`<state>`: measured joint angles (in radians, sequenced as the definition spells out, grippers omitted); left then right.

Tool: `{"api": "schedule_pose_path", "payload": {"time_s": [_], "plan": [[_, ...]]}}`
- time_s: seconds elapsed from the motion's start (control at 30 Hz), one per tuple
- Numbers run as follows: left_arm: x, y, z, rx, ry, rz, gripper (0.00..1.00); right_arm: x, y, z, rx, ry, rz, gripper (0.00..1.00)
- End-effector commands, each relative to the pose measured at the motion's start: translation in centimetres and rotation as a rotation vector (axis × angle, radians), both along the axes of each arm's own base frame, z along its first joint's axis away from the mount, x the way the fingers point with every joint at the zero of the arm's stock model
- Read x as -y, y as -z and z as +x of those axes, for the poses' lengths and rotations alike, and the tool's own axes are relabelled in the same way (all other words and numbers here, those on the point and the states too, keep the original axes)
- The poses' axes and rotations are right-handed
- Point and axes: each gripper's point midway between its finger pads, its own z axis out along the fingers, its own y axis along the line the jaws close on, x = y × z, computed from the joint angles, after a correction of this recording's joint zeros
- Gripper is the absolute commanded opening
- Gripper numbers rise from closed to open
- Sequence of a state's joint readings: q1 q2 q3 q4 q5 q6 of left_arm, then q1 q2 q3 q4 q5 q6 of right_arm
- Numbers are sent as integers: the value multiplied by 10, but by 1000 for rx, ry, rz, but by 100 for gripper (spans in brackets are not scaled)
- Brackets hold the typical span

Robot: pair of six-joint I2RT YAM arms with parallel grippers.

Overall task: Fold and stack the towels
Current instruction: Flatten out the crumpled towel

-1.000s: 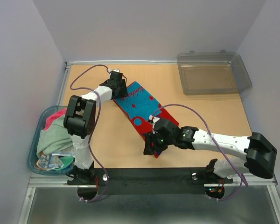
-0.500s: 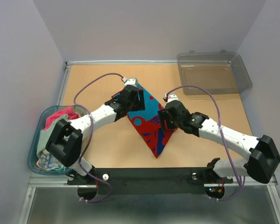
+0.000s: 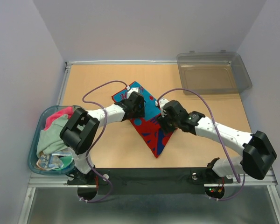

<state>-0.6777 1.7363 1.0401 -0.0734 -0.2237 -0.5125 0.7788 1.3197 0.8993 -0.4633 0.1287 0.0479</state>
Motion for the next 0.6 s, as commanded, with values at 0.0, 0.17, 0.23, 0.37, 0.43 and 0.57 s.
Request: {"api": "schedule_pose_path", "payload": {"time_s": [0.0,0.17,0.23,0.37,0.43,0.57], "plan": [[-9,0,10,24,-16,58,77,-1,23,-7,-46,-85,-42,59],[-23,14,23,4,-32,101,77,9,34,-1,-38,-48,-108,51],[-31,11,36,11,-43,118,77,13,36,3,-29,-29,-132,47],[-42,10,60,19,-34,158,77,12,40,7,-33,-19,-138,20],[-41,6,75,37,-20,172,77,3,37,9,-37,-29,-105,13],[-49,-9,99,76,4,202,77,-12,24,20,3,-32,-36,1]]}}
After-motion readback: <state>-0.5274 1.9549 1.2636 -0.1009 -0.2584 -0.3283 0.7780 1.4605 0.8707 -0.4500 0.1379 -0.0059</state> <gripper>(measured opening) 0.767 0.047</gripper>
